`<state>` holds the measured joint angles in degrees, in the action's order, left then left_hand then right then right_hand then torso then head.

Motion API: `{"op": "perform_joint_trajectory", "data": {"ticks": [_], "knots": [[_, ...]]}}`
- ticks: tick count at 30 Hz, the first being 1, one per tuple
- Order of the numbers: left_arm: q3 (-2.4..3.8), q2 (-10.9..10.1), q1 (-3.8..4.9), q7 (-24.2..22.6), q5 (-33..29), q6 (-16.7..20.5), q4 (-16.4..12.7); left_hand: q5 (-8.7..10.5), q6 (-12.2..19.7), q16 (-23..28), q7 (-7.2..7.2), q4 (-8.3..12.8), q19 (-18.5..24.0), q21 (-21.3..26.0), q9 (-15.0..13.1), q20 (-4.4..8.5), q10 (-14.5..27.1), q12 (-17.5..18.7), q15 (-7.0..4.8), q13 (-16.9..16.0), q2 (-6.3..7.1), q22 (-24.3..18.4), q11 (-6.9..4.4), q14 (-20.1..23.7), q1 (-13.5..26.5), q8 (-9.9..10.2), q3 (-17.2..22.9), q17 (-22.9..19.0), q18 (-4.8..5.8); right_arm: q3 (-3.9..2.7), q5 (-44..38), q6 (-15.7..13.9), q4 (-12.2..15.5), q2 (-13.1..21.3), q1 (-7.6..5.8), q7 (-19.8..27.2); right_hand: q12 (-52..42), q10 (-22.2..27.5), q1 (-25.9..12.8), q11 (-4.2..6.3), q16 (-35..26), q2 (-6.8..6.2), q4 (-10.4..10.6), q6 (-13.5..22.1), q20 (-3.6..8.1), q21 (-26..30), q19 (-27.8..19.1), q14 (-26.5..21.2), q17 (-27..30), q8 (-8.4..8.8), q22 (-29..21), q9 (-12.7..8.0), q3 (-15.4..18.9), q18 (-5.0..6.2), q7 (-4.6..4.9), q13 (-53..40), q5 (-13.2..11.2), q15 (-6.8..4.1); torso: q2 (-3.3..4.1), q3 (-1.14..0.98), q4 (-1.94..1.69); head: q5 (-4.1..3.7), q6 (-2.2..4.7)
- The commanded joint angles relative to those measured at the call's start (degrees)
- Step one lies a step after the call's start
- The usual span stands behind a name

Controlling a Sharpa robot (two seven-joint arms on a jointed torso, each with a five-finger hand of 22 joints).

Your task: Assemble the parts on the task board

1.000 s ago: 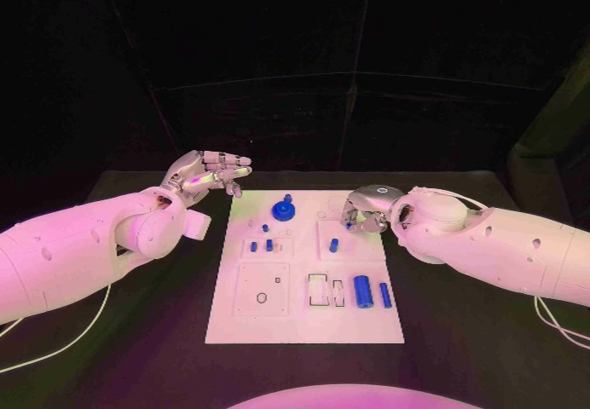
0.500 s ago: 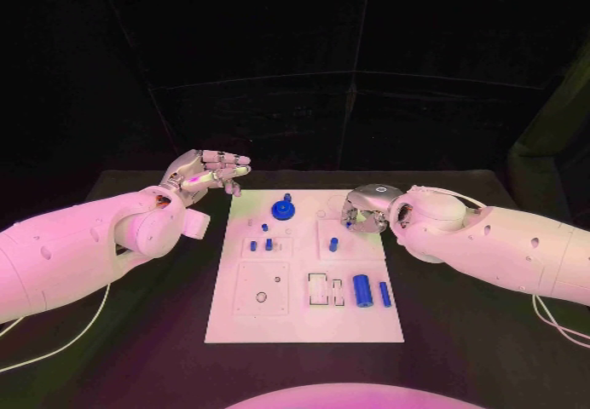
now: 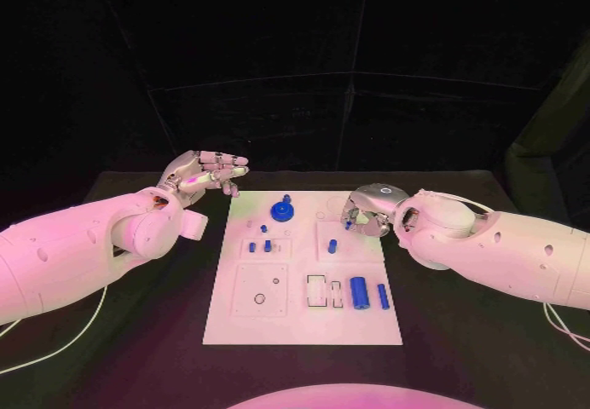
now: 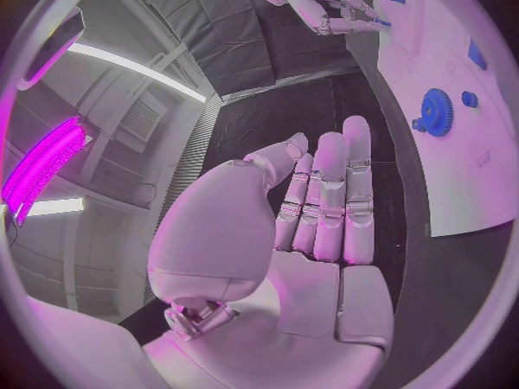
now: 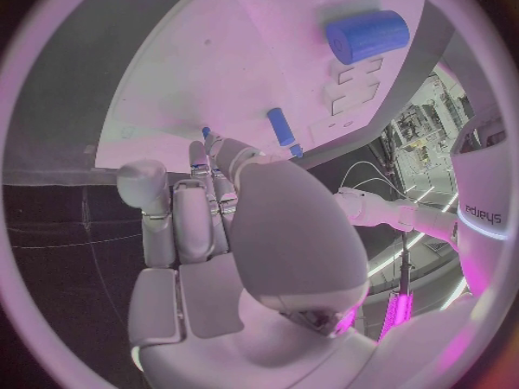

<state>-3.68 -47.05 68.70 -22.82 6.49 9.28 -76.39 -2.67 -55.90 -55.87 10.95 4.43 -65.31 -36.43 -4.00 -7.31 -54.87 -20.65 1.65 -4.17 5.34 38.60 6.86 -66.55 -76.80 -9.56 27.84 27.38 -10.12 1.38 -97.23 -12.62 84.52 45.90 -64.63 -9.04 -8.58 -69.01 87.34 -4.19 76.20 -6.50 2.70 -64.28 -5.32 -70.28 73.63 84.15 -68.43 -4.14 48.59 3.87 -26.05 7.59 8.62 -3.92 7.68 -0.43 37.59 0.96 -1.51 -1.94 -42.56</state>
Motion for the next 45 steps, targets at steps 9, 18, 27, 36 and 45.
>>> {"op": "perform_joint_trajectory", "data": {"ticks": [9, 18, 27, 36, 45], "knots": [[0.05, -0.19, 0.08, -0.69, -0.32, -0.33, -0.35, -0.32, -0.24, 0.38, 0.01, 0.30, 0.47, 0.39, -0.07, 0.14, -0.28, -0.27, 0.01, 0.04, -0.26, -0.09, 0.10, 0.33, -0.17, -0.25, -0.19, -0.14, -0.39, -0.14, 2.01, -5.31, 6.00, 3.01, -0.20, -0.16, 0.47, -0.24, -1.11, -0.07, 0.35, -0.20, -0.39, -0.41, 0.01, -0.41, 0.52, 2.08, 0.03, 0.25, 0.39, 0.04, -0.92, -0.31, -0.16, 0.02, -0.14, -0.22, 0.03, 0.05, -0.01, 0.17, -0.05], [0.05, 0.03, 0.09, -0.65, -0.32, -0.30, -0.74, -0.32, -0.24, 0.38, 0.01, 0.30, 0.47, 0.39, -0.07, 0.14, -0.28, -0.27, 0.01, 0.04, -0.26, -0.09, 0.10, 0.33, -0.17, -0.25, -0.19, -0.14, -0.39, -0.17, 2.67, -5.43, 11.90, 1.26, -0.19, 0.62, 0.56, -0.24, -1.58, -0.09, 0.33, -0.34, -0.70, -0.42, 0.03, -0.59, 0.63, 2.07, 0.14, 0.25, 0.67, 0.05, -1.41, -0.35, -0.13, 0.02, -0.02, -0.21, 0.03, 0.10, -0.26, 1.19, -0.28], [0.05, 0.63, 0.10, -0.52, -0.32, -0.20, -1.04, -0.33, -0.20, 0.39, 0.04, 0.33, 0.47, 0.41, -0.06, 0.14, -0.24, -0.30, 0.02, 0.06, -0.25, -0.10, 0.13, 0.35, -0.17, -0.27, -0.22, -0.19, -0.39, -0.08, 2.75, -3.29, 11.63, -4.40, 0.02, 1.86, 0.63, -0.20, -1.84, -0.12, 0.32, -0.33, -0.89, -0.37, 0.03, -0.59, 0.60, 2.06, 0.21, 0.28, 0.62, 0.04, -1.75, -0.34, -0.10, 0.03, 0.09, -0.19, 0.07, 0.15, -0.14, 2.76, -1.09], [0.04, 1.03, 0.11, -0.33, -0.32, 0.02, -1.30, -0.33, -0.20, 0.39, 0.04, 0.33, 0.47, 0.41, -0.06, 0.14, -0.24, -0.30, 0.02, 0.06, -0.25, -0.10, 0.13, 0.35, -0.17, -0.27, -0.22, -0.19, -0.39, 0.02, 1.78, -0.18, 8.36, -9.15, 2.70, 2.46, 0.71, -0.13, -2.09, -0.17, 0.40, -0.30, -1.08, -0.28, 0.04, -0.63, 0.60, 2.08, 0.13, 0.31, 0.67, 0.02, -2.05, -0.34, -0.05, 0.04, 0.18, -0.17, 0.08, 0.04, -0.10, 4.07, -1.95], [0.04, 1.35, 0.12, -0.14, -0.32, 0.08, -1.30, -0.33, -0.18, 0.40, 0.08, 0.33, 0.48, 0.43, -0.05, 0.13, -0.21, -0.33, 0.04, 0.08, -0.26, -0.12, 0.15, 0.35, -0.14, -0.30, -0.25, -0.25, -0.38, 0.11, -0.79, 1.46, 5.94, -11.75, 4.78, 2.59, 0.78, -0.07, -2.35, -0.21, 0.35, -0.26, -1.17, -0.20, 0.04, -0.66, 0.59, 2.05, 0.25, 0.33, 0.69, 0.01, -2.25, -0.34, 0.00, 0.04, 0.21, -0.13, 0.11, -0.03, -0.05, 5.10, -2.44]]}}
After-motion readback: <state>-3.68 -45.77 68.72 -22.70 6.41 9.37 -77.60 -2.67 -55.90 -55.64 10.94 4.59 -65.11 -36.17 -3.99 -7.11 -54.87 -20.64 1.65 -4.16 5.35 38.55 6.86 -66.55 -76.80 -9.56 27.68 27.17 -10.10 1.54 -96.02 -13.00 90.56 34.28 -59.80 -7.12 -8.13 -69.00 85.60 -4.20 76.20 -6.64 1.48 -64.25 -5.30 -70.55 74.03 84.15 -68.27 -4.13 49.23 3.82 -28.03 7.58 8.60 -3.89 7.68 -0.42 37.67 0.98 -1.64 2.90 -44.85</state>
